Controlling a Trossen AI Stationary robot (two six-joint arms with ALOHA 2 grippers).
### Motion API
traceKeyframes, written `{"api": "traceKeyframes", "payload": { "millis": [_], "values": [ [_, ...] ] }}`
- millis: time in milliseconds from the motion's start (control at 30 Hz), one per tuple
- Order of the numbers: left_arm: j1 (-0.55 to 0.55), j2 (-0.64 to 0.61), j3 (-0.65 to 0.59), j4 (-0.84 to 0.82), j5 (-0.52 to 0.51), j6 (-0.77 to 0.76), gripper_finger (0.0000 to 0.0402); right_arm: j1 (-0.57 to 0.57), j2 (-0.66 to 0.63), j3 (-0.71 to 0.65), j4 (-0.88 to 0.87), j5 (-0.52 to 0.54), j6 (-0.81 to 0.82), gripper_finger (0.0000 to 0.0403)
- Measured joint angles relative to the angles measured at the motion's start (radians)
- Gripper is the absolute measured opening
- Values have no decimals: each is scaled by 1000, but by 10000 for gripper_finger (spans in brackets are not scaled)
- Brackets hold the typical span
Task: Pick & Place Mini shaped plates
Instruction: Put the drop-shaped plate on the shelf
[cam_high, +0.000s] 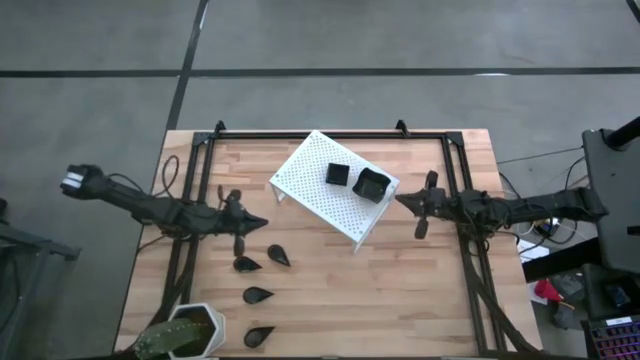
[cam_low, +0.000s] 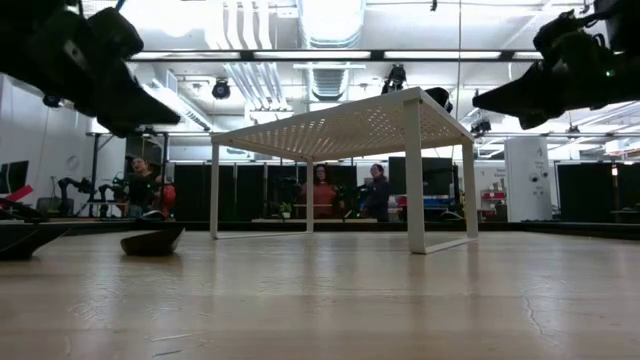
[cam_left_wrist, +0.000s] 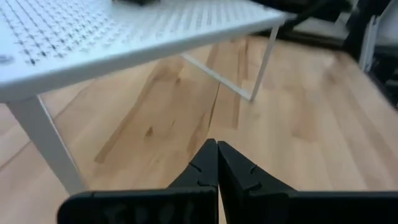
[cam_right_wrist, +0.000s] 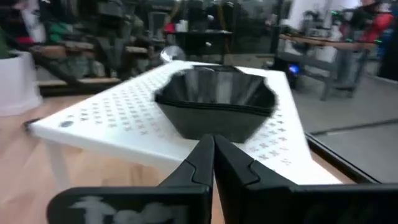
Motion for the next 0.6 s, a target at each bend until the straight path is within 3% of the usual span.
{"api": "traceKeyframes", "payload": {
  "millis": [433,600],
  "values": [
    [0,224,83,-2,55,70,1,-15,-208,-51,-70,-22,-49,9],
    [0,336,182,-110,70,132,1,-14,-260,-51,-139,-16,-61,9]
  ]
}}
